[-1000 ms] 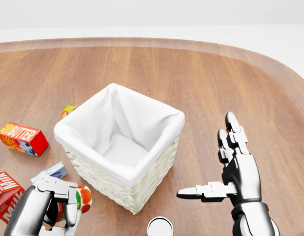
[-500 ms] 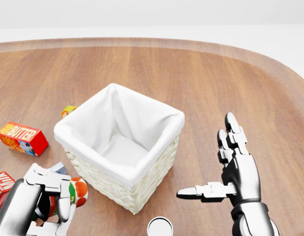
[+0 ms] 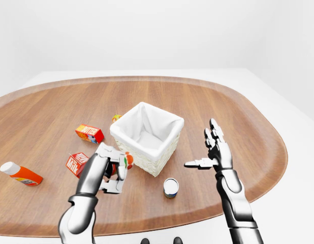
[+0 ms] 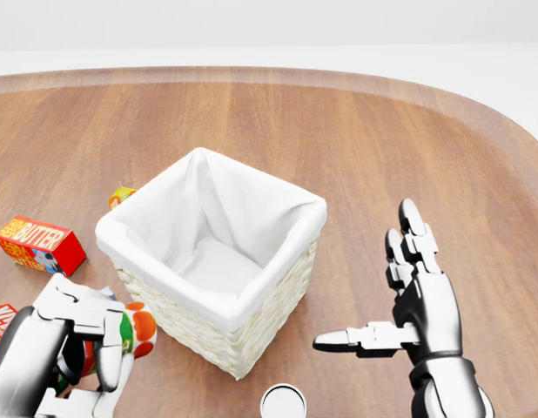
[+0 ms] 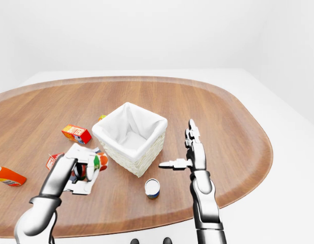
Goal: Pick up the tomato sauce, and put it in the basket.
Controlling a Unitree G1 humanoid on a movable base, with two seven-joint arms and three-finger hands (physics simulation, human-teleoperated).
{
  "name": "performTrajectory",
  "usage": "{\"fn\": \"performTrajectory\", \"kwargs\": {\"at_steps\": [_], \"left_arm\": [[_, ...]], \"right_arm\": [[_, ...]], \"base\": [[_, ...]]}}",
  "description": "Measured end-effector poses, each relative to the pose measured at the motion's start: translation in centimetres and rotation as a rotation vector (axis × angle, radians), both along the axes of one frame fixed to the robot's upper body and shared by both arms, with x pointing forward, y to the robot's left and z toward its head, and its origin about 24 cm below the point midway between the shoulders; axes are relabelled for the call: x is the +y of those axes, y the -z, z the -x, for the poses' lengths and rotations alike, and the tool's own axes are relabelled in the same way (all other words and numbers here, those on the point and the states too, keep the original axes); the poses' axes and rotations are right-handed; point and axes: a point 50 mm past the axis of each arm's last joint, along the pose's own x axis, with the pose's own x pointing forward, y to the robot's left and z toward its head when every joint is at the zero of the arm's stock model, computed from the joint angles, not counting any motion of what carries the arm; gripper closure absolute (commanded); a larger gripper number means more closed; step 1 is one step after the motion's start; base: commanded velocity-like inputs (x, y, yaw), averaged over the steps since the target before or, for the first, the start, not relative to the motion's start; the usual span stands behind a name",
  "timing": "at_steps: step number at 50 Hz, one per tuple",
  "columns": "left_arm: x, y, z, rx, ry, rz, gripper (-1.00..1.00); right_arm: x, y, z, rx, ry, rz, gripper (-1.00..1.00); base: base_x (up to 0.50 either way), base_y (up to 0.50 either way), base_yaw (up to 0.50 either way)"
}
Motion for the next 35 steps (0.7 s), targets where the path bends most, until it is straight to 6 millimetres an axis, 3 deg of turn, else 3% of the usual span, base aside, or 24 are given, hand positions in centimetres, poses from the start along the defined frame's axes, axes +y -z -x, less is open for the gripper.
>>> {"fn": "performTrajectory", "kwargs": {"at_steps": [35], "left_arm": [[-0.7,-3.7,0.6,-0.133,0.075,-0.051,1.00]], "right_arm": [[0.1,0.0,0.0,0.001,0.000,0.003,-1.00]], "base": [[0.00,0.00,0.00]]}}
